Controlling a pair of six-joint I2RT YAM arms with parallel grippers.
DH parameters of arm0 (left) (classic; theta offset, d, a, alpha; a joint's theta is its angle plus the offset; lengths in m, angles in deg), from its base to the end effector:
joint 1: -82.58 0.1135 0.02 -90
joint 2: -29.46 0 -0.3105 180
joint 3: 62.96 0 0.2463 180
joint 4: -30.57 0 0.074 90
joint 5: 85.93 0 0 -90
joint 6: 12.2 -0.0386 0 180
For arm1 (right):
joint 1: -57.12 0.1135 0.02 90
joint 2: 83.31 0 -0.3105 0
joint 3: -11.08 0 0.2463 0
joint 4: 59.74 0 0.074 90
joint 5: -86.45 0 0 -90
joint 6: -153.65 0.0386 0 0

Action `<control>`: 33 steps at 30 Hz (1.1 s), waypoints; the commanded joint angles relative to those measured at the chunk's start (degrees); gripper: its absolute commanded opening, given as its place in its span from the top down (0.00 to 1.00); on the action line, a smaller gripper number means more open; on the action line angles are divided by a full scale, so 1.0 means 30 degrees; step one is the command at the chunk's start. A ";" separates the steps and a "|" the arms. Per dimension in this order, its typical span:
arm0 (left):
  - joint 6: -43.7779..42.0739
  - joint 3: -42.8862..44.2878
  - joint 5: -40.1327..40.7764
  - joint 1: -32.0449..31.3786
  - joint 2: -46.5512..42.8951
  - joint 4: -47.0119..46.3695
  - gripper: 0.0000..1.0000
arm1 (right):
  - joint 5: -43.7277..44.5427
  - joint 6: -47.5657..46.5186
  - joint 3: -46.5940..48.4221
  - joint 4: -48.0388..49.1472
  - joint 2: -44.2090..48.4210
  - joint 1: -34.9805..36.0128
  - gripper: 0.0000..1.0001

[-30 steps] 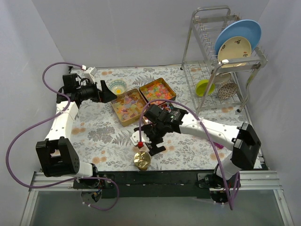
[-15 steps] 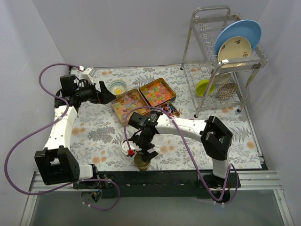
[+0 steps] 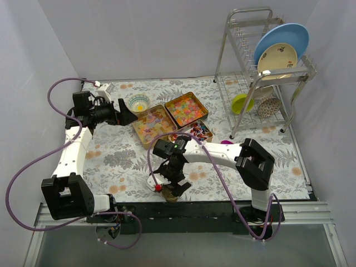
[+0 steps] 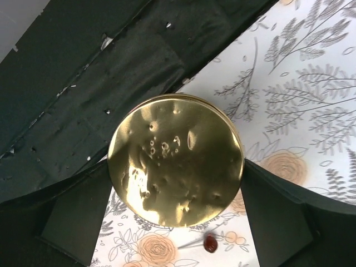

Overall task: Pack the candies
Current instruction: Move the packing bottle to the center of the board.

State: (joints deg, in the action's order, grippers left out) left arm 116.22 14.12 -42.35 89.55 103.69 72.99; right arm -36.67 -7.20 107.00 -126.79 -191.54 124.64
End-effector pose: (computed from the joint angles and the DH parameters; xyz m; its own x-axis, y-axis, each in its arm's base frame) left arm 0.2606 0.0037 0.3605 -0.7879 -0.5279 -0.3172 -0.0242 0.5412 -0.8406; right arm 0.1248 0.3568 0.2514 0.6442 -0.5124 -0.5679 -0.6215 -0.7834 0.0017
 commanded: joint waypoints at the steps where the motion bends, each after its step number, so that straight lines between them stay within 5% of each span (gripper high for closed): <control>1: 0.0173 -0.0163 -0.0379 0.0023 0.0302 -0.0531 0.02 | 0.1310 0.0499 -0.1516 0.0273 0.0681 -0.0126 0.03; 11: 0.0437 -0.1215 -0.0788 -0.1293 0.1709 -0.2959 0.02 | 0.3306 0.2465 -0.3864 0.1979 0.2646 -0.2698 0.09; 18: -0.0295 -0.3412 -0.1726 -0.6207 0.2120 -0.5890 0.02 | 0.3893 0.1528 -0.6001 0.1216 0.4374 -0.5427 0.09; 28: -0.0355 -1.1320 0.1375 -1.1429 -0.3558 -1.2593 0.02 | 0.2664 0.4245 -0.6503 0.1856 0.6626 -0.6775 0.02; 33: 0.0002 -1.3722 0.1116 -1.3127 -0.3653 -1.4999 0.02 | 0.1201 0.6007 -0.5537 0.1654 0.7977 -0.8299 0.02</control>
State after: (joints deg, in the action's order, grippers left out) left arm 116.24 -23.19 -40.66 53.88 92.98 38.34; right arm -28.32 5.37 87.37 -121.70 -172.59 102.50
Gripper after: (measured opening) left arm 0.980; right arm 0.982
